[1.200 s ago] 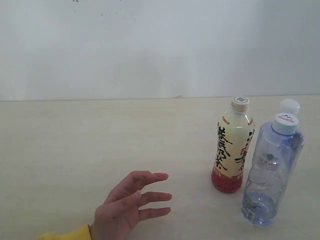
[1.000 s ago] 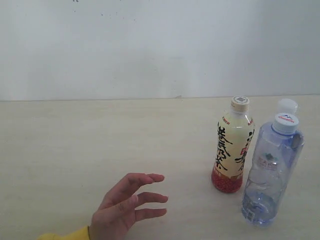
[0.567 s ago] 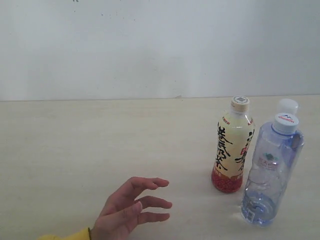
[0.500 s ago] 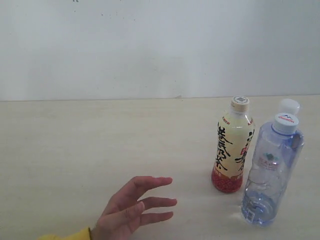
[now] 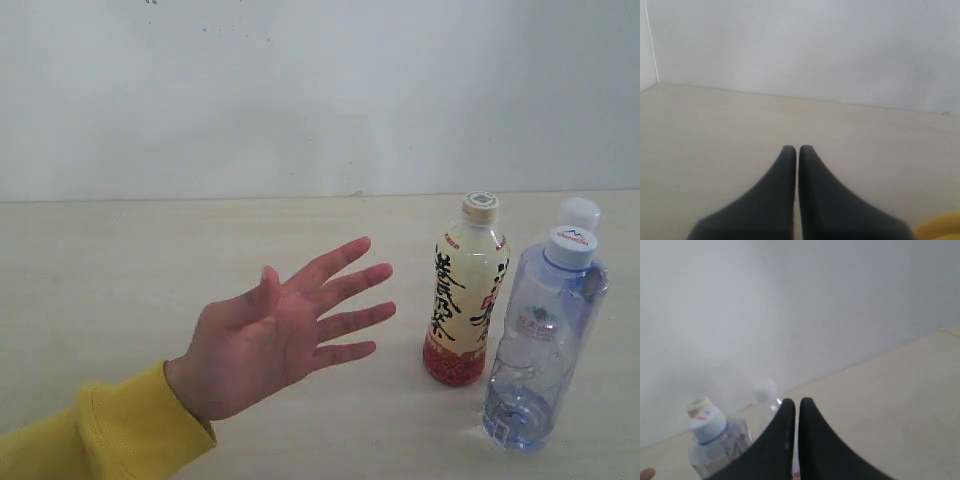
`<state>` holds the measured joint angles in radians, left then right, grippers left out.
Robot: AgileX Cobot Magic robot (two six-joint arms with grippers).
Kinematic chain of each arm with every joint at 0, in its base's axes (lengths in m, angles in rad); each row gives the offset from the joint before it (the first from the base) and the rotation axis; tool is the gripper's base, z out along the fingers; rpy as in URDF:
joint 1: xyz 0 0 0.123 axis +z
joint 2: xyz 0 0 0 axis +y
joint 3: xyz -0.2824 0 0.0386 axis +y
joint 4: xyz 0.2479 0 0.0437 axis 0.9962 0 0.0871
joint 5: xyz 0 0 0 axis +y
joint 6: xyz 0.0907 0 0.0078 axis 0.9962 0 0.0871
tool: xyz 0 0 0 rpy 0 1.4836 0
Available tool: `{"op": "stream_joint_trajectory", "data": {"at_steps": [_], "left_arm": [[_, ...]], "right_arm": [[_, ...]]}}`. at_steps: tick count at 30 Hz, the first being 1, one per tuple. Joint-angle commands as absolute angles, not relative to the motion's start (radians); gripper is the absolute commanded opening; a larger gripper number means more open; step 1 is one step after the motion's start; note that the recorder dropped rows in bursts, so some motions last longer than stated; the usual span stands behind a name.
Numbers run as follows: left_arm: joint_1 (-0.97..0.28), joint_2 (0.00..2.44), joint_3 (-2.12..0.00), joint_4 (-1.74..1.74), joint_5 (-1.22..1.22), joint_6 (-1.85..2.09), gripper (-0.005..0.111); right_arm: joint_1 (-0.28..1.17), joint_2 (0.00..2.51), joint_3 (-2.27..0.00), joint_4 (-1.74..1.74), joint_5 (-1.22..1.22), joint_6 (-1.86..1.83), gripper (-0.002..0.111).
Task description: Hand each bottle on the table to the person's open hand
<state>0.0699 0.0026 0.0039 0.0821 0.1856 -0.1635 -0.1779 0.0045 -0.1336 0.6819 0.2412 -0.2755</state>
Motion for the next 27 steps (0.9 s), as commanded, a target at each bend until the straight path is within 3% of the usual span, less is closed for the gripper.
{"op": "stream_joint_trajectory", "data": {"at_steps": [1,5,7,9,13,14,27], "left_arm": [[0.073,0.0,0.0,0.086,0.179,-0.161,0.004],[0.073,0.0,0.0,0.086,0.179,-0.161,0.004],[0.073,0.0,0.0,0.086,0.179,-0.161,0.004],[0.073,0.0,0.0,0.086,0.179,-0.161,0.004],[0.073,0.0,0.0,0.086,0.179,-0.161,0.004],[0.073,0.0,0.0,0.086,0.179,-0.161,0.004],[0.073,0.0,0.0,0.086,0.179,-0.161,0.004]], "right_arm": [[-0.177,0.133,-0.341,0.686,0.288,-0.542,0.003],[-0.177,0.347,-0.454,0.749,0.389,-0.675,0.003],[-0.173,0.421,-0.476,0.826,0.413,-0.783,0.011],[-0.154,0.488,-0.483,0.922,0.421,-0.884,0.028],[-0.116,0.607,-0.483,1.085,0.4,-1.045,0.08],[-0.109,0.633,-0.483,1.128,0.391,-1.071,0.087],[-0.107,0.776,-0.483,1.574,0.54,-1.577,0.084]]}}
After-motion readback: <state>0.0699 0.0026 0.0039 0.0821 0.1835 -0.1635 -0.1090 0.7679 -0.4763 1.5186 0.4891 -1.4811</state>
